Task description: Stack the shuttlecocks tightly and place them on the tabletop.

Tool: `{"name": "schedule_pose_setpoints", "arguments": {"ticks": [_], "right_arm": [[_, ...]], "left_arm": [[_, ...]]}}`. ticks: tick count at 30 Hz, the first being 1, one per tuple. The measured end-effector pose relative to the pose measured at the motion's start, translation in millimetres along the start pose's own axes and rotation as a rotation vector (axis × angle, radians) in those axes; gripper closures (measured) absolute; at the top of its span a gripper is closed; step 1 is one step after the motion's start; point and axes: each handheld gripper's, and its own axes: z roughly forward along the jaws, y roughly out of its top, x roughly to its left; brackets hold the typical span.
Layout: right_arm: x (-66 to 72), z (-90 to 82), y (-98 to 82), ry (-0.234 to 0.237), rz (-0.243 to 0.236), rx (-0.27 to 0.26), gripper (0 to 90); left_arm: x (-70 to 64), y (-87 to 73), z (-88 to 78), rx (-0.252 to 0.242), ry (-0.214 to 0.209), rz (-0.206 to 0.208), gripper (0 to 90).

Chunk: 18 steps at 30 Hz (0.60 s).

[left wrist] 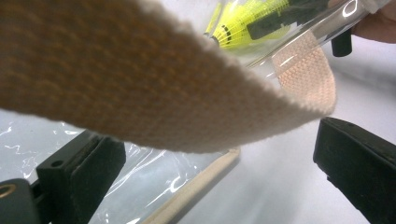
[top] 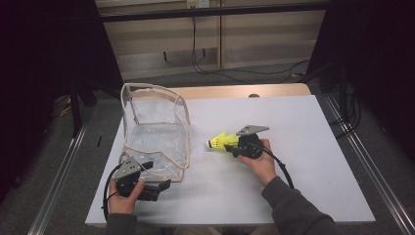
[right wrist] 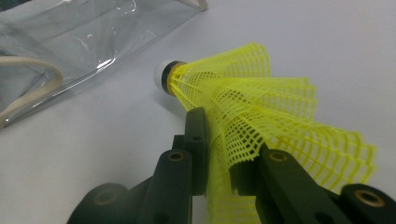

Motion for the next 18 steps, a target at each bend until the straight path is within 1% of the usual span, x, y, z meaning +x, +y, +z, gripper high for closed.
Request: {"name": "schedule_pose_setpoints", "arguments": {"ticks": [8, 10, 11, 18], "right_arm": [[-1.4, -10.1, 3.9, 0.024, 0.016, -0.001, 79.5], [-1.8, -12.2, 5.2, 0.036, 0.018, -0.004, 79.5], [-1.5, -13.5, 5.9, 0.043, 0.028, -0.006, 79.5], [-1.5, -23.5, 12.5, 0.062, 0.017, -0.003, 79.5]], "left_arm": [[-0.5, 0.1, 0.0, -0.001, 0.002, -0.003, 2.2], [-0.2, 0.1, 0.3, -0.002, 0.001, -0.003, 2.2], [-0.2, 0.2, 0.5, -0.002, 0.001, -0.002, 2.2], [-0.7, 0.1, -0.4, -0.001, -0.001, -0.004, 2.1]]}}
